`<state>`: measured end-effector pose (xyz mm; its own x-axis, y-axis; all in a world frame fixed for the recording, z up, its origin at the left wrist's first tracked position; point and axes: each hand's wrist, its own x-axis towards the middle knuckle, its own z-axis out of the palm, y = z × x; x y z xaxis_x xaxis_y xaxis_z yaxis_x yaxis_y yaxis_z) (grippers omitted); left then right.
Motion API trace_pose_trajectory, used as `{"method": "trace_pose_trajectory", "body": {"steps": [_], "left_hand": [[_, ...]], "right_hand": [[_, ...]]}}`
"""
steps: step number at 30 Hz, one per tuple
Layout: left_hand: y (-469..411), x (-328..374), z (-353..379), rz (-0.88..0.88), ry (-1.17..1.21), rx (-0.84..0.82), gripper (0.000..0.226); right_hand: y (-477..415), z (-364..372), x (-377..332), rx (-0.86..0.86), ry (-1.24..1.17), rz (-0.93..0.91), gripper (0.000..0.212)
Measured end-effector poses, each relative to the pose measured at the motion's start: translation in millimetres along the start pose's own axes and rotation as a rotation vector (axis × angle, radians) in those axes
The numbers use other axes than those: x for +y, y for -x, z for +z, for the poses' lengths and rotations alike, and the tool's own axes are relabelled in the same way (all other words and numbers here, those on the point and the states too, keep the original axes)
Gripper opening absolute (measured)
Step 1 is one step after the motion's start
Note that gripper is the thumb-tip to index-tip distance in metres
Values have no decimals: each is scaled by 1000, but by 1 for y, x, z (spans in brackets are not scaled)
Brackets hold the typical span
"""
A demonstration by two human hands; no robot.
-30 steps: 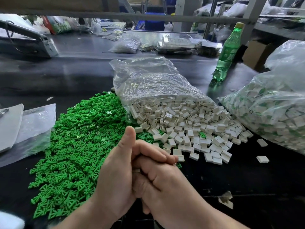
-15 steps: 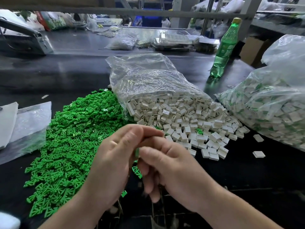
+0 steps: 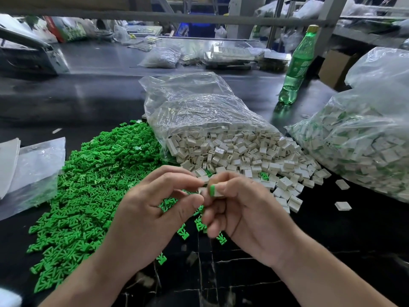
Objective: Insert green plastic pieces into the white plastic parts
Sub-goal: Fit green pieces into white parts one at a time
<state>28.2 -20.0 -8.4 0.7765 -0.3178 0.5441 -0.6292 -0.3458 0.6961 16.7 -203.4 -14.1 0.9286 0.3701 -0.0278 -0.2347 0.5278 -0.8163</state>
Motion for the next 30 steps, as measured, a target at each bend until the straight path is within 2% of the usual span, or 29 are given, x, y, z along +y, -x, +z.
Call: {"method": "trace_pose_trajectory", "body": {"steps": [3, 4, 5, 6, 7, 9, 11, 13, 19, 22, 25, 26, 28, 30], "left_hand": [[2, -10, -5, -92, -214, -47, 28], [2, -12, -7, -126, -284, -78, 31], [3, -14, -7, -148, -349, -127, 37], [3, -14, -7, -163, -410, -191, 46], [4, -13, -5, -166, -477, -255, 55], [8, -10, -2, -144, -597, -331, 68], [10, -8, 2, -123, -658, -364, 73], [11, -8, 5, -101, -707, -399, 70], [7, -16, 15, 10, -722, -392, 20], [7, -19, 18, 35, -720, -364, 8], [8, -23, 19, 75, -701, -291, 5], [8, -23, 18, 52, -667, -259, 4], [8, -22, 16, -84, -516, -168, 5], [8, -22, 14, -263, -249, -78, 4]], "right_hand": [[1, -14, -20, 121, -121, -61, 21], [3, -20, -28, 192, -79, -73, 22], [6, -25, -35, 277, 75, -78, 20], [10, -30, -41, 362, 368, -67, 14], [14, -33, -44, 424, 764, -19, 13], [19, -36, -42, 413, 1492, 158, 34], [16, -29, -31, 337, 1844, 318, 47], [9, -25, -17, 272, 1948, 310, 51], [-3, -28, -2, 235, 1982, 20, 40], [-3, -33, 4, 271, 1858, -106, 35], [-5, -38, 4, 360, 1506, -133, 18], [-5, -39, 3, 393, 1341, -123, 22], [-5, -36, 0, 426, 916, -49, 25], [-6, -31, -2, 381, 491, 28, 20]]}}
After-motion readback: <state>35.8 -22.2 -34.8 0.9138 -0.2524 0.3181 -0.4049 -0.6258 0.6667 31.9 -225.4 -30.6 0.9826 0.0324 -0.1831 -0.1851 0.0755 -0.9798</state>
